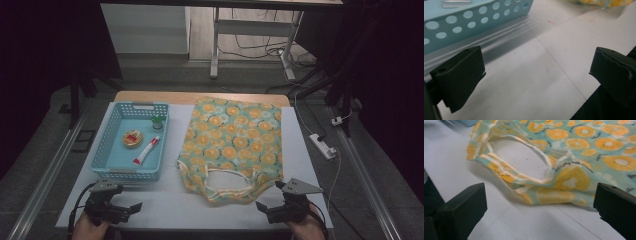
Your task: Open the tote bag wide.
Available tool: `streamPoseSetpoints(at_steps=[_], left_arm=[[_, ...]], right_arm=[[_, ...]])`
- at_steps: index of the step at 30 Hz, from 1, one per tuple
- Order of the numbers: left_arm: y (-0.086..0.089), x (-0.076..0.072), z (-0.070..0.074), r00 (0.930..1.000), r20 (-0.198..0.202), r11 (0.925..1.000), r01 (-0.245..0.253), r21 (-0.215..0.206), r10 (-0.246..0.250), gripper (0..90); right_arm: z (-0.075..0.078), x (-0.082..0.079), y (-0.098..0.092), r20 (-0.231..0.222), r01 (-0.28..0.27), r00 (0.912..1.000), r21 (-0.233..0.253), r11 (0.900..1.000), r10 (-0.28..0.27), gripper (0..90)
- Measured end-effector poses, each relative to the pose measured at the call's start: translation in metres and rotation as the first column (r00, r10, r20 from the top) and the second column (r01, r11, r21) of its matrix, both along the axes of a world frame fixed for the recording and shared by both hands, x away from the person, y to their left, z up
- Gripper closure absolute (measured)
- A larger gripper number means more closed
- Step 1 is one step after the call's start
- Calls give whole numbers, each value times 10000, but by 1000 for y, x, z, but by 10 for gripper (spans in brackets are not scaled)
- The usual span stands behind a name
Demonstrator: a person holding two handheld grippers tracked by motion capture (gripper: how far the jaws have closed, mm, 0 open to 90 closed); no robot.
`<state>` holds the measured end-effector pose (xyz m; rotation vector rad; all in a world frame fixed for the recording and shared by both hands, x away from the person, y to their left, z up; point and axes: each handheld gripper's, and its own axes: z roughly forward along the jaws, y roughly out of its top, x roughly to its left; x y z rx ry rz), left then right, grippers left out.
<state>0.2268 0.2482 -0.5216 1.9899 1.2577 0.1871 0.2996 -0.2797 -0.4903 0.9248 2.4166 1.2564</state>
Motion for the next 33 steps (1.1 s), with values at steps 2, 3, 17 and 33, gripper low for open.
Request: streamPoseSetpoints(at_steps=[2,3,17,33], left_arm=[[0,0,0,10000,-21,10000,-6,-18,6,0],[0,0,0,10000,-26,10000,-12,-26,12,0],[0,0,0,10000,-35,10000,-20,-22,20,0],[0,1,0,10000,-46,10000,-23,-4,23,0]], right_arm=[[1,0,3,-187,-197,9996,43,9998,198,0],[1,0,5,-283,-292,9992,-5,9996,292,0],[-1,4,34,-607,-1121,9923,-610,9918,1084,0],[-9,12,68,-996,-2122,9740,-854,9735,2036,0]])
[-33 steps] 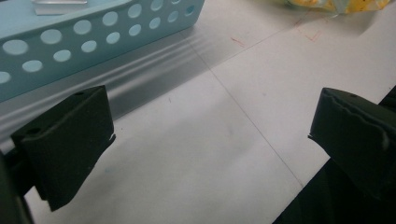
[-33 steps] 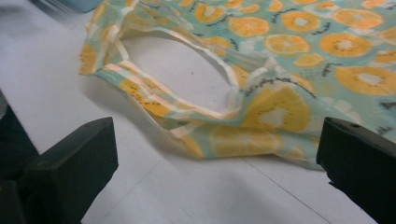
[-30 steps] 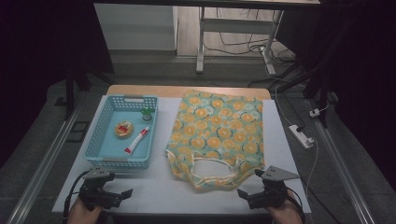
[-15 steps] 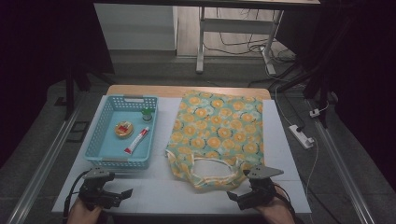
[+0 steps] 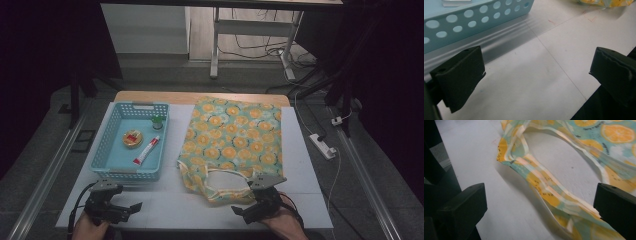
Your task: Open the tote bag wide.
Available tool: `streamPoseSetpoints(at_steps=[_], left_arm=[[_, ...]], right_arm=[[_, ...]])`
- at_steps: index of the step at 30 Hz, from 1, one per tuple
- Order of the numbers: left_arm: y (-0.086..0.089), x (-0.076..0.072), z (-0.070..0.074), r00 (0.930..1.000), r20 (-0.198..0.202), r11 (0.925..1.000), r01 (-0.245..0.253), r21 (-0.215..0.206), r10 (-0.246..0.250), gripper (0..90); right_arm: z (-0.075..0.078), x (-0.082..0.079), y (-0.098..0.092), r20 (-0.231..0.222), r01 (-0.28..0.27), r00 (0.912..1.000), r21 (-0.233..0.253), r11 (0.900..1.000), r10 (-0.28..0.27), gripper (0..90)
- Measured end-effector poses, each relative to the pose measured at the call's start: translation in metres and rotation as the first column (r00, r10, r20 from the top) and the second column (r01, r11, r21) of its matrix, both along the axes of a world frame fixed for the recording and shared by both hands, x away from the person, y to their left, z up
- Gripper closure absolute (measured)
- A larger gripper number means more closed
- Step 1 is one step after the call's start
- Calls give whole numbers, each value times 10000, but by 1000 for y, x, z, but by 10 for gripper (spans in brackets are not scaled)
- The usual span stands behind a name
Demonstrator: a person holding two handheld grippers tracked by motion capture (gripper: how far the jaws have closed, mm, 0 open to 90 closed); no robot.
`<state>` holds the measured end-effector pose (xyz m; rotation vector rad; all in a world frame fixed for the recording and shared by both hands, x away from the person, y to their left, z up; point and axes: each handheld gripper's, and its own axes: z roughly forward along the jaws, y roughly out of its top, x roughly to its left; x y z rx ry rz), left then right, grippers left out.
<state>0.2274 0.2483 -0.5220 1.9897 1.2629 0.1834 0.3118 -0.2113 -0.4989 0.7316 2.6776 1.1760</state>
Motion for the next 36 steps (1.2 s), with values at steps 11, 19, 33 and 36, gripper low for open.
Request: streamPoseSetpoints(at_steps=[11,19,33,36], left_arm=[[0,0,0,10000,-34,10000,53,27,-53,0],[0,1,0,10000,-64,10000,71,45,-71,0],[-1,1,-1,9999,-132,9999,79,99,-78,0],[-1,1,-1,9999,-142,9999,71,111,-69,0]], right_arm=[[-10,3,25,-125,-710,9974,-363,9968,706,0],[-17,10,41,-192,-1081,9941,-630,9921,1071,42],[-12,14,59,168,-1797,9828,-1408,9736,1838,579],[-9,14,58,250,-1804,9824,-1297,9750,1851,660]])
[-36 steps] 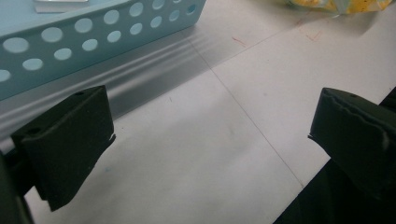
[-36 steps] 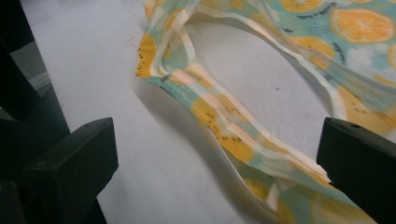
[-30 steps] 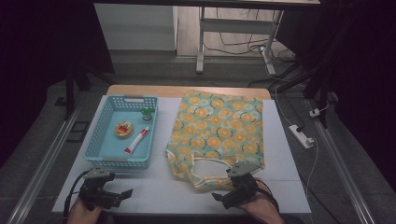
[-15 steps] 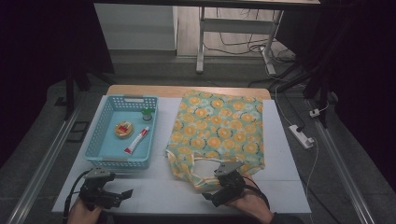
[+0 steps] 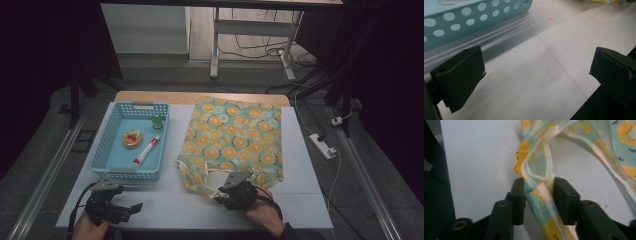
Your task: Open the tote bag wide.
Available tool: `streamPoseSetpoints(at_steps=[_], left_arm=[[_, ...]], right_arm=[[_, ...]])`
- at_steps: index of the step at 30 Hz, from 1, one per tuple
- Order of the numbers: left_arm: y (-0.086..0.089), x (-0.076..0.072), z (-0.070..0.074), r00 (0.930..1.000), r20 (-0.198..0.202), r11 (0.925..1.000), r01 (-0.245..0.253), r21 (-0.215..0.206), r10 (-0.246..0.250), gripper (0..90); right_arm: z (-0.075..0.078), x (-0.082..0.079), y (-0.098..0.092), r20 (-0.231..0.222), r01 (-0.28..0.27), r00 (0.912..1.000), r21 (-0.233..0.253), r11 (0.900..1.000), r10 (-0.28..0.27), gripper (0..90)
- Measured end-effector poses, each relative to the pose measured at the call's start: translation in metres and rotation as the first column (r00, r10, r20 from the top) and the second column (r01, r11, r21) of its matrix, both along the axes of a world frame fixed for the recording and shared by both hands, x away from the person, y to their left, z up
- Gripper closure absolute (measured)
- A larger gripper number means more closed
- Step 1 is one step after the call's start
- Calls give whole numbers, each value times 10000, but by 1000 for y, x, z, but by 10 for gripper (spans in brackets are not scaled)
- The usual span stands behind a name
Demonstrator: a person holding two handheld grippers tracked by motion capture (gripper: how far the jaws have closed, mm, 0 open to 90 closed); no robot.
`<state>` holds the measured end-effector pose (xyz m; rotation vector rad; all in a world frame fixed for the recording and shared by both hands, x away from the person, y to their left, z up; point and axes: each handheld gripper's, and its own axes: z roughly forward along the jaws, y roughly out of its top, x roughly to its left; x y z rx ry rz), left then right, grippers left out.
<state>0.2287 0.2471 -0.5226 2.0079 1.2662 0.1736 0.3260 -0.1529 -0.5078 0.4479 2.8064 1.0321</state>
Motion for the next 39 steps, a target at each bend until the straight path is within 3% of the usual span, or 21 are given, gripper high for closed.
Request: streamPoseSetpoints(at_steps=[3,10,13,23,39], left_arm=[[0,0,0,10000,4,10000,-4,-3,4,0],[0,0,0,10000,-6,10000,-6,1,6,0],[0,0,0,10000,-13,10000,-6,4,6,0],[0,0,0,10000,-16,10000,-30,-21,30,0],[1,0,0,10000,-54,10000,-78,-62,78,0]], right_arm=[[6,0,-3,9,-10,10000,272,9996,10,722],[15,8,-10,-526,184,9985,831,9964,-141,843],[20,11,-13,-496,260,9985,957,9951,-213,879],[30,37,-21,-904,890,9928,1171,9891,-786,887],[32,95,-30,-538,1911,9809,873,9777,-1869,888]])
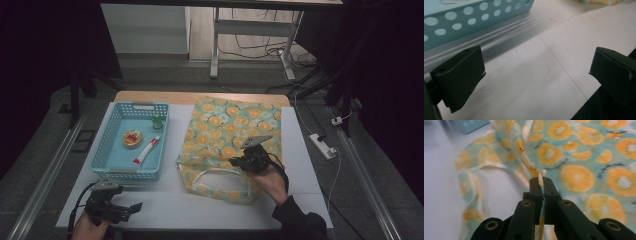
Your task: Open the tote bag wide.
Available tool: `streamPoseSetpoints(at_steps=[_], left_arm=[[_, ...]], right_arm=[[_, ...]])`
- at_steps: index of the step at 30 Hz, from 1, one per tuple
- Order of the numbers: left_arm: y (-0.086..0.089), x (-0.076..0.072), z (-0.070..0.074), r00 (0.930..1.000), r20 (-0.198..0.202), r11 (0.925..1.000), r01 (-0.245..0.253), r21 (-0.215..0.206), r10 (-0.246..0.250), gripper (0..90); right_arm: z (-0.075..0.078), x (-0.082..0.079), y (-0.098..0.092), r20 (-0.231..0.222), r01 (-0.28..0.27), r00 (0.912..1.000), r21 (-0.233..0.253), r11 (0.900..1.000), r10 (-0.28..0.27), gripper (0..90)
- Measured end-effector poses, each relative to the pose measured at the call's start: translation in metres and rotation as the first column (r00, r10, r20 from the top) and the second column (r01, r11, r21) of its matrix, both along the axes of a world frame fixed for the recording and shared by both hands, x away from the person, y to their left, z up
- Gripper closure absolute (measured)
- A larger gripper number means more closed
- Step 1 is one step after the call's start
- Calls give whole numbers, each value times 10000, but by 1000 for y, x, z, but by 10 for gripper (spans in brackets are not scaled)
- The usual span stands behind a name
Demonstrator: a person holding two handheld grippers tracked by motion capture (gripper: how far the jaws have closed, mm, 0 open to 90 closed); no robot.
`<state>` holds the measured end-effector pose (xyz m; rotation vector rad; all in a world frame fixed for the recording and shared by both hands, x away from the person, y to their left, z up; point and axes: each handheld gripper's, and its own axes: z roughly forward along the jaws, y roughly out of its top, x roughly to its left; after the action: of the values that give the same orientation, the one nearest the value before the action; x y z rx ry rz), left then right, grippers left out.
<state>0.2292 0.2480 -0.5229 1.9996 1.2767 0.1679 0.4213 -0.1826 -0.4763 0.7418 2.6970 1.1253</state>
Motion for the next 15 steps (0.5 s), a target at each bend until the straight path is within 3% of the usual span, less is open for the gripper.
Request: streamPoseSetpoints(at_steps=[15], left_arm=[[0,1,0,10000,-50,10000,-59,7,60,0]], right_arm=[[6,56,-10,230,946,9952,284,9951,-953,888]])
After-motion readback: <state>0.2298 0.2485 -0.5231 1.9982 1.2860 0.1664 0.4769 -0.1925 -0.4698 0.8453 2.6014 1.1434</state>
